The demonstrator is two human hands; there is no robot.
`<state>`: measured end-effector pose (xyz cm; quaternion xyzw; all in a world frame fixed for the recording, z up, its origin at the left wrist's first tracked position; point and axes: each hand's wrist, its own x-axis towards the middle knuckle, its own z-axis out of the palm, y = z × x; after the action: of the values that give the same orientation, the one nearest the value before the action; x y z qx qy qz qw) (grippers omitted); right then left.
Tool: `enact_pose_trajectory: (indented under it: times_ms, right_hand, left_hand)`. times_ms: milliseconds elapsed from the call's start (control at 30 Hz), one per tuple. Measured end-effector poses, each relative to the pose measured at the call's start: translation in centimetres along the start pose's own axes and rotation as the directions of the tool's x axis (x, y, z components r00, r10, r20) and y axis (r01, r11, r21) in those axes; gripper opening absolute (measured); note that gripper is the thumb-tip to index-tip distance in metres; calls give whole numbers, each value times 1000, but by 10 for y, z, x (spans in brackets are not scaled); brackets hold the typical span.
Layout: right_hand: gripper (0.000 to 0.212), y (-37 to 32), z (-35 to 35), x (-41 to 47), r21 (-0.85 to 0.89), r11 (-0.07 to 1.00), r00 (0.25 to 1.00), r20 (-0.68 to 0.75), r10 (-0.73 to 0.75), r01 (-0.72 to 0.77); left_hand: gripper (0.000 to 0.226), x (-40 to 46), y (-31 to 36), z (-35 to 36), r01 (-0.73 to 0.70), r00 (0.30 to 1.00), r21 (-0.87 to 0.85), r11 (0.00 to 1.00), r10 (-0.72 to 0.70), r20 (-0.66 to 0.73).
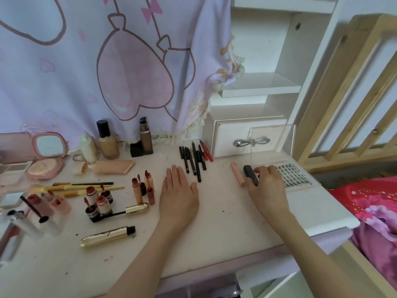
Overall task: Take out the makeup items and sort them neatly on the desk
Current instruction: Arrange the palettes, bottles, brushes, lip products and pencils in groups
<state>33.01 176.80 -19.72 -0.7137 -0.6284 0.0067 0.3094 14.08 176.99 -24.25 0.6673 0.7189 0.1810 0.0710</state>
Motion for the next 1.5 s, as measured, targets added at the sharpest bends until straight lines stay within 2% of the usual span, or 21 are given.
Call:
enact_pose_trajectory:
  times_ms: [67, 333, 500, 600, 700, 733, 800, 867, 967, 1033, 1100, 1233, 1300, 1400, 1500]
  right_hand:
    - [39, 1, 0, -2, 9, 1000, 1000, 5, 1, -1]
    - [30, 1, 7, -6, -160, 986, 987, 146, 61, -38]
    - [24, 4, 3, -11, -153, 987, 990, 116, 75, -57]
    - [20, 6, -5, -19, 18, 998, 998, 8, 64, -65]
    - [17, -4, -14, -30, 247, 969, 996, -79, 29, -9]
    - [17, -8, -18, -34, 331, 944, 998, -58, 29, -8]
    - [15, -18, -23, -42, 528, 846, 996, 84, 30, -70]
    - [15, -24, -26, -51, 654, 739, 965, 260, -19, -162]
    - [18, -24, -25, -58, 682, 680, 905, 421, -66, -268]
    - [18, -22, -23, -60, 704, 616, 839, 530, -124, -353]
    - [19, -23, -22, -61, 682, 623, 750, 623, -222, -383]
    - [18, -35, -20, -60, 597, 765, 543, 737, -403, -243]
    - [14, -42, -18, -58, 574, 788, 480, 769, -423, -225]
    - [10, -51, -14, -59, 553, 818, 461, 774, -435, -157]
    - [12, -56, -7, -61, 562, 826, 520, 694, -498, 41]
  left_hand:
    - [61, -6, 1, -1, 0, 1000, 34, 999, -1, 23]
    - [63, -18, -2, -2, -17, 999, 80, 997, 14, 45]
    - [62, -20, -3, -5, -20, 1000, 7, 1000, 20, 20]
    - [57, -25, -5, -10, -87, 996, -176, 981, 79, -49]
    - [56, -36, -1, -17, -213, 977, -434, 875, 176, -123]
    - [60, -41, 3, -21, -263, 965, -495, 828, 221, -143]
    - [67, -51, 12, -27, -365, 929, -544, 756, 330, -165]
    - [61, -57, 15, -30, -442, 895, -513, 736, 403, -194]
    - [33, -62, 9, -38, -473, 881, -448, 759, 394, -264]
    - [24, -64, -1, -45, -485, 874, -411, 772, 415, -252]
    - [23, -67, -11, -50, -480, 877, -399, 781, 434, -204]
    - [30, -76, -23, -57, -455, 887, -380, 805, 445, -120]
    - [29, -81, -29, -60, -446, 891, -384, 809, 441, -108]
    - [25, -85, -36, -63, -437, 894, -395, 808, 436, -98]
    - [21, -86, -39, -64, -429, 902, -399, 811, 412, -131]
